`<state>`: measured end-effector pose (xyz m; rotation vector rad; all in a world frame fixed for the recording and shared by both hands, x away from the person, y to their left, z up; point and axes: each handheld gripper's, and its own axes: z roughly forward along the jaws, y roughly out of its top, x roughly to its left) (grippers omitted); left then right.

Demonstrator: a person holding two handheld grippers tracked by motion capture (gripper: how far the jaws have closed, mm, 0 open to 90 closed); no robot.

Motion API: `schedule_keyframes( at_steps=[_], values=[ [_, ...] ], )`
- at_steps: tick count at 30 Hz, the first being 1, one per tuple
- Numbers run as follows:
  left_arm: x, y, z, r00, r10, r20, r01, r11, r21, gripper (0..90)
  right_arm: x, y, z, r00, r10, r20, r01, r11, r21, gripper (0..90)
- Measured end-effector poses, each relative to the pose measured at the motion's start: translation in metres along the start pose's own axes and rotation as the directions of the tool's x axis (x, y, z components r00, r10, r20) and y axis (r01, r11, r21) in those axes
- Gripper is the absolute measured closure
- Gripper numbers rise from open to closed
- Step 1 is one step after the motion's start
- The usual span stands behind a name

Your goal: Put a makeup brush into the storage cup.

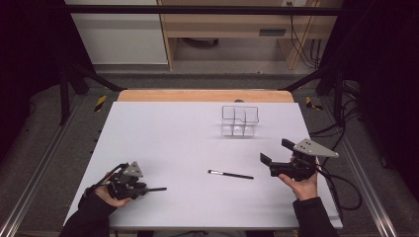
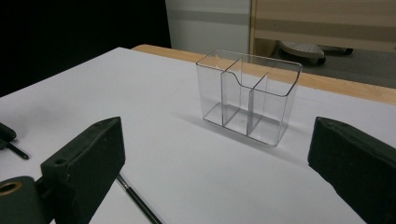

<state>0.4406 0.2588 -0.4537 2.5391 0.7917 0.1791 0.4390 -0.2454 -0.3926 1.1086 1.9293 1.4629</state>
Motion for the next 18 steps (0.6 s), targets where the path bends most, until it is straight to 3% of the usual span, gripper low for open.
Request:
schedule_keyframes(
  at_steps=[14, 18],
  values=[
    [-0.0019, 0.0031, -0.0004, 0.9998, -0.011, -0.019, 0.011, 0.9999, 0.008, 83.5, -0.0001, 0.0, 0.0004, 1.0, 0.0, -0.001, 0.0, 1.0, 0.0, 4.2],
    [-0.001, 0.0042, 0.0005, 0.9993, -0.03, -0.024, 0.03, 0.9995, 0.005, 83.5, -0.0002, 0.0001, 0.0, 1.0, 0.0, -0.002, 0.0, 1.0, -0.002, 4.3]
  ],
)
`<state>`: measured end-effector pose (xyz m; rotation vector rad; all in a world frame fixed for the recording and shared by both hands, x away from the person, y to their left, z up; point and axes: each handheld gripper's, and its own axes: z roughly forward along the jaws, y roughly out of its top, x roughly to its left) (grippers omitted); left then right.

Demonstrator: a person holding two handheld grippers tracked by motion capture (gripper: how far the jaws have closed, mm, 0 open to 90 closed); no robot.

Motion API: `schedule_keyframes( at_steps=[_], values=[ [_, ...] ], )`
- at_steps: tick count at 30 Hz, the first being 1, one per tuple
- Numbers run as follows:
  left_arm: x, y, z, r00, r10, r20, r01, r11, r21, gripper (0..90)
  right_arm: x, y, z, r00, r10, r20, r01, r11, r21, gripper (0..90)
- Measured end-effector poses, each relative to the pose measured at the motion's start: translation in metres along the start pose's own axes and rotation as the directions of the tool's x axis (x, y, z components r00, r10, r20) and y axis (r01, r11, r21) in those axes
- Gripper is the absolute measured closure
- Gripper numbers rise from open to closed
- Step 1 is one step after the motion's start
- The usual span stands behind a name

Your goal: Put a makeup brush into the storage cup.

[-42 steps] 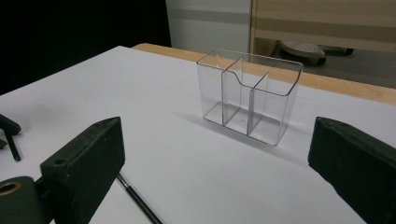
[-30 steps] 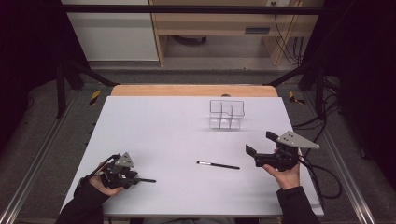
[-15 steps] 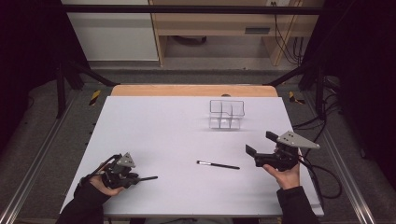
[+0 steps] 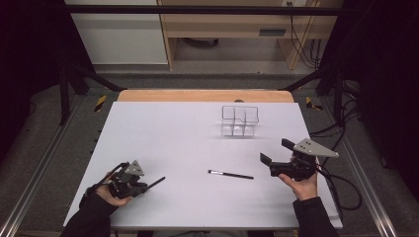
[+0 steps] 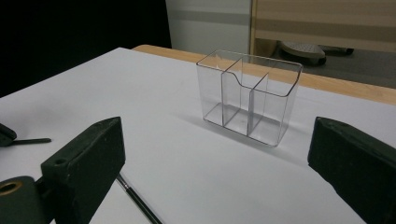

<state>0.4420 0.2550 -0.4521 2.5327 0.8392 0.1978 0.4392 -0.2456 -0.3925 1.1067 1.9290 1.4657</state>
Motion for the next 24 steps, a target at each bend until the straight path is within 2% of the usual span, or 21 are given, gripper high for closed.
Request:
schedule_keyframes(
  at_steps=[5, 7, 11, 13, 19, 20, 22, 24],
  values=[
    [0.0, 0.001, -0.001, 1.0, -0.006, -0.003, 0.006, 0.9999, -0.011, 83.1, 0.0, 0.0, 0.0, 1.0, -0.001, 0.001, 0.001, 1.0, 0.001, 4.3],
    [0.002, 0.002, -0.009, 0.9998, -0.018, 0.006, 0.019, 0.9982, -0.058, 75.4, 0.0, 0.0, 0.0, 1.0, -0.001, 0.0, 0.001, 1.0, 0.001, 4.3],
    [0.002, 0.005, -0.019, 0.9997, -0.023, 0.0, 0.023, 0.9961, -0.085, 68.7, 0.0, 0.0, 0.0, 1.0, 0.001, 0.002, -0.001, 1.0, 0.0, 4.3],
    [0.003, 0.007, -0.022, 0.9995, -0.026, -0.02, 0.024, 0.9954, -0.093, 64.0, 0.0, 0.0, 0.0, 1.0, 0.002, 0.002, -0.002, 1.0, -0.001, 4.3],
    [0.006, 0.013, -0.022, 0.9991, -0.027, -0.034, 0.026, 0.9986, -0.045, 49.5, 0.0, 0.0, 0.0, 1.0, 0.003, -0.001, -0.003, 1.0, 0.005, 4.5],
    [0.006, 0.014, -0.022, 0.999, -0.029, -0.035, 0.028, 0.9991, -0.033, 49.5, 0.0, 0.0, 0.0, 1.0, 0.003, -0.001, -0.003, 1.0, 0.005, 4.5],
    [0.006, 0.016, -0.019, 0.9989, -0.024, -0.039, 0.024, 0.9997, 0.002, 43.8, -0.001, 0.001, 0.0, 1.0, 0.005, -0.002, -0.005, 1.0, 0.004, 4.5],
    [0.006, 0.016, -0.018, 0.9989, -0.025, -0.04, 0.026, 0.9996, 0.01, 42.1, -0.001, 0.001, 0.0, 1.0, 0.004, -0.002, -0.004, 1.0, 0.003, 4.5]
  ],
)
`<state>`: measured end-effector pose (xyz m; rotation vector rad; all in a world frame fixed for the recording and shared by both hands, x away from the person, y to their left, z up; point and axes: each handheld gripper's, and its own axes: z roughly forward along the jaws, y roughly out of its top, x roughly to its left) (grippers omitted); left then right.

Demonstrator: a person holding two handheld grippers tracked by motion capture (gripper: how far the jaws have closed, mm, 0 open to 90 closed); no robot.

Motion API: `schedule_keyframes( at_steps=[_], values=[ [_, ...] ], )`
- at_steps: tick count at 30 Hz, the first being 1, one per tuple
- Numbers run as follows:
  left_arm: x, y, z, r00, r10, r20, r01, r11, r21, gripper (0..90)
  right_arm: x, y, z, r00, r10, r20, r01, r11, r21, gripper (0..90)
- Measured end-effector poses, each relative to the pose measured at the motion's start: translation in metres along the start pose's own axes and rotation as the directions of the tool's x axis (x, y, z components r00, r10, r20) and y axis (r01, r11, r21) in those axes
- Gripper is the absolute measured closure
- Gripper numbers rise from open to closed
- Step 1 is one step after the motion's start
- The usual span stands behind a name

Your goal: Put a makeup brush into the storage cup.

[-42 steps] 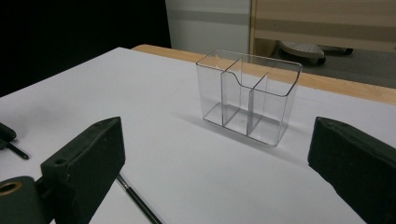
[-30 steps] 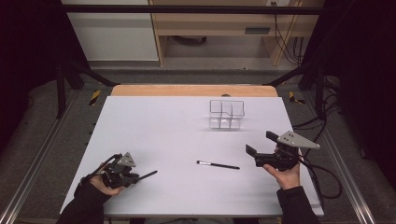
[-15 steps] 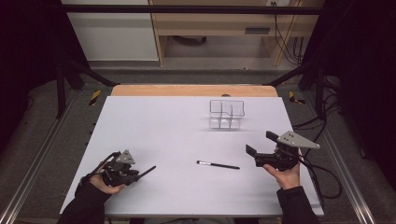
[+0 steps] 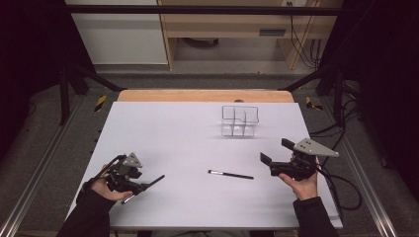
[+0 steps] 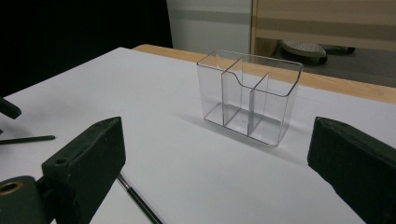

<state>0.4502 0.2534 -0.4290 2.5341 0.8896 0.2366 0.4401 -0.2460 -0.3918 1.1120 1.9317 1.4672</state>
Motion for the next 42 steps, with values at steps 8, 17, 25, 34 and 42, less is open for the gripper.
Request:
schedule_keyframes(
  at_steps=[8, 17, 25, 34, 42],
  values=[
    [-0.002, 0.0, 0.01, 0.9997, 0.018, 0.018, -0.019, 0.9972, 0.073, 41.7, -0.001, 0.001, 0.0, 1.0, -0.001, 0.002, 0.001, 1.0, -0.004, 4.4],
    [-0.004, 0.0, 0.015, 0.9993, 0.028, 0.025, -0.031, 0.9914, 0.127, 54.5, -0.001, 0.001, 0.001, 0.9999, -0.006, -0.012, 0.006, 1.0, -0.001, 5.9],
    [-0.007, 0.001, 0.018, 0.9988, 0.041, 0.026, -0.044, 0.9883, 0.146, 66.7, 0.0, 0.001, 0.002, 0.9999, -0.012, -0.013, 0.012, 1.0, 0.006, 5.6],
    [-0.009, 0.001, 0.02, 0.9983, 0.046, 0.035, -0.051, 0.9875, 0.149, 75.9, 0.0, 0.001, 0.001, 0.9999, -0.01, -0.005, 0.01, 1.0, 0.008, 4.5],
    [-0.007, 0.0, 0.02, 0.9988, 0.028, 0.041, -0.033, 0.9896, 0.14, 83.2, 0.0, 0.001, 0.001, 0.9999, -0.011, -0.006, 0.011, 1.0, 0.008, 4.4]
  ],
)
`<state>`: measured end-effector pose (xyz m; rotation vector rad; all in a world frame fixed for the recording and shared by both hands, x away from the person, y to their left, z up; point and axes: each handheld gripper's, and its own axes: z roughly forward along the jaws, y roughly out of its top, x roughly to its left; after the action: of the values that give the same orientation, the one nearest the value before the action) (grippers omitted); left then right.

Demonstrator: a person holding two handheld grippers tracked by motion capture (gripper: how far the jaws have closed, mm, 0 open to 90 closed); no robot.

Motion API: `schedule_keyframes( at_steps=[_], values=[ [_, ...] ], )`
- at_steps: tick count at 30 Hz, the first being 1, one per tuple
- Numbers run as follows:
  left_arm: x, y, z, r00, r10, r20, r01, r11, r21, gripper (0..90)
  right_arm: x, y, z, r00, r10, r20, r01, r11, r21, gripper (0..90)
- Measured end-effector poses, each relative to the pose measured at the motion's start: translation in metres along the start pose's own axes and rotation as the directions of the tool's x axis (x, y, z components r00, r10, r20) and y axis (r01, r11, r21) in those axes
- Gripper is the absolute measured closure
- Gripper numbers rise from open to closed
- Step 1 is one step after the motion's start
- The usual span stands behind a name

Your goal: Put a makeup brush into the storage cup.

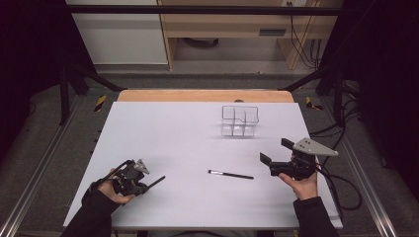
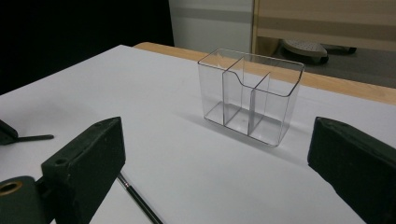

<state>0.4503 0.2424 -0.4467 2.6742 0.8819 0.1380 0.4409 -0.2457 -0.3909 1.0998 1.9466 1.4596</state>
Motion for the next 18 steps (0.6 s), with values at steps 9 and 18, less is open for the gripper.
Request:
schedule_keyframes(
  at_steps=[9, 18],
  values=[
    [-0.001, -0.001, -0.001, 0.9998, 0.016, -0.009, -0.016, 0.9998, -0.011, 83.7, 0.0, 0.0, 0.0, 1.0, -0.001, -0.001, 0.001, 1.0, 0.002, 4.4],
    [-0.002, -0.001, -0.016, 0.9997, 0.019, -0.013, -0.021, 0.9947, -0.1, 83.8, 0.0, 0.0, 0.0, 1.0, -0.001, -0.001, 0.001, 1.0, 0.001, 4.5]
  ],
)
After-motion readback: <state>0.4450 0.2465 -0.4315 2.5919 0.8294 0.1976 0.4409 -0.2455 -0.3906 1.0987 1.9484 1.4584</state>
